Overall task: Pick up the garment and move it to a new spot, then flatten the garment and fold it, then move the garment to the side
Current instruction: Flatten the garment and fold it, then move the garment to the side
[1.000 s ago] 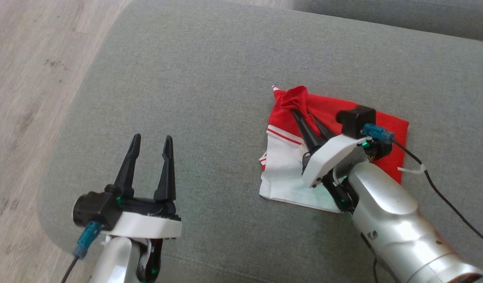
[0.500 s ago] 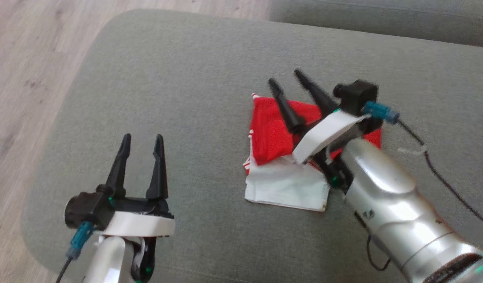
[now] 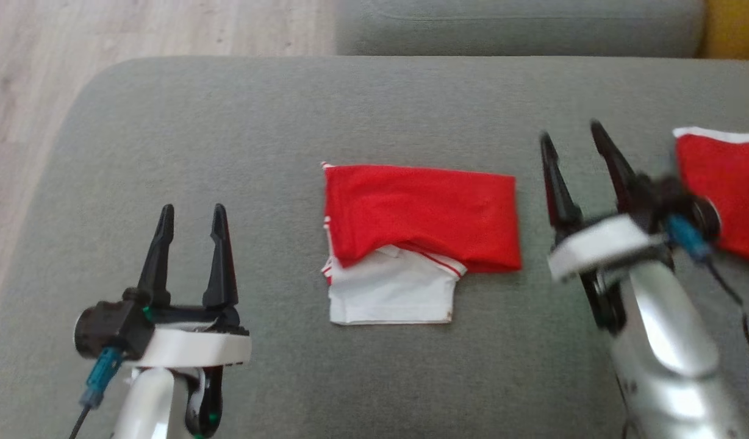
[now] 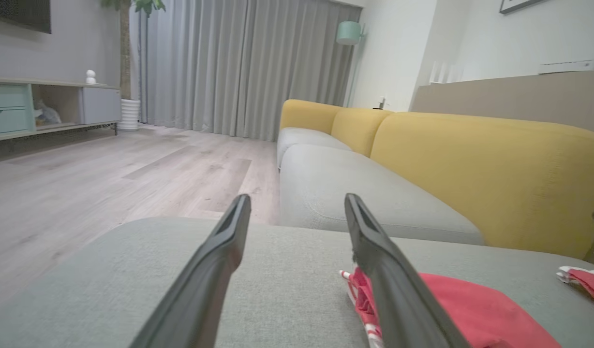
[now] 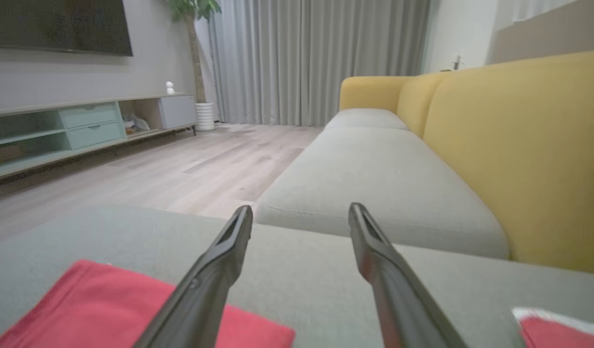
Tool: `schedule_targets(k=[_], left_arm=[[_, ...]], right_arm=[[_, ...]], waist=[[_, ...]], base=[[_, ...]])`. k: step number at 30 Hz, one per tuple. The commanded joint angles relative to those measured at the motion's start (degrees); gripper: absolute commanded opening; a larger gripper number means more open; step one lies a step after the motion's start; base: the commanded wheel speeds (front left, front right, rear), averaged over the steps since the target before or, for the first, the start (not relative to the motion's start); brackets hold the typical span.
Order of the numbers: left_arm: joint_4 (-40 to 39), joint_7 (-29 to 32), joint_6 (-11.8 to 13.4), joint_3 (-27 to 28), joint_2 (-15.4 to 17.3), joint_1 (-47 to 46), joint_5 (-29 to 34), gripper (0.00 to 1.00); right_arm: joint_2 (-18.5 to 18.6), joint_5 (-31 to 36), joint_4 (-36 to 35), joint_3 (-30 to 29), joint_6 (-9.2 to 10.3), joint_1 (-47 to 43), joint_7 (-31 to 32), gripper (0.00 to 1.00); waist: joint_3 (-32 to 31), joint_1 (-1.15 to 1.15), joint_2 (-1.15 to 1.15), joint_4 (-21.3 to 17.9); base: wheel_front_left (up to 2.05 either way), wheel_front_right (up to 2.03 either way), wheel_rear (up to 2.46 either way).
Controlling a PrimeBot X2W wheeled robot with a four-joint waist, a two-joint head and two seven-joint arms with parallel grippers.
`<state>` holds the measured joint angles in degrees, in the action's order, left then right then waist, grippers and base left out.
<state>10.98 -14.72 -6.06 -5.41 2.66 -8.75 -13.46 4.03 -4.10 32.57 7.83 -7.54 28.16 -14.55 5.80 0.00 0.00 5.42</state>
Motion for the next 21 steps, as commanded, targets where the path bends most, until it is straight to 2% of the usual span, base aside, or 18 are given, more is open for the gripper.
schedule_targets(k=[1, 5, 10, 15, 21], left_arm=[[-2.03, -0.28, -0.16, 2.18, 0.21, -0.35, 0.59, 1.0], [-2.22, -0.28, -0.19, 2.78, 0.21, 0.28, 0.71, 1.0], [-2.11, -0.28, -0.14, 3.56, 0.21, 0.83, 0.67, 1.0], [-2.2, -0.28, -0.06, 3.58, 0.21, 1.04, 0.76, 1.0], [-2.18, -0.28, -0.3, 2.59, 0.21, -0.35, 0.88, 1.0]], right_arm=[[-1.15, 1.43, -4.89, -0.36, 0.05, -1.88, -0.44, 1.0], [-1.15, 2.96, -11.62, -2.86, 0.05, -9.74, -0.44, 1.0], [-1.15, 1.46, -15.32, -3.86, 0.05, -16.41, -0.44, 1.0], [-1.15, 1.21, -16.69, -3.97, 0.05, -17.45, -0.44, 1.0], [-1.15, 1.95, -15.79, -4.2, 0.05, -15.54, 0.0, 1.0]], waist=[[-0.01, 0.0, 0.0, -1.73], [0.2, 0.0, 0.0, -3.68], [0.69, 0.0, 0.0, -4.85], [1.09, 0.0, 0.0, -5.09], [2.74, 0.0, 0.0, -3.59]], base=[[0.0, 0.0, 0.0], [0.0, 0.0, 0.0], [0.0, 0.0, 0.0], [0.0, 0.0, 0.0], [0.0, 0.0, 0.0]])
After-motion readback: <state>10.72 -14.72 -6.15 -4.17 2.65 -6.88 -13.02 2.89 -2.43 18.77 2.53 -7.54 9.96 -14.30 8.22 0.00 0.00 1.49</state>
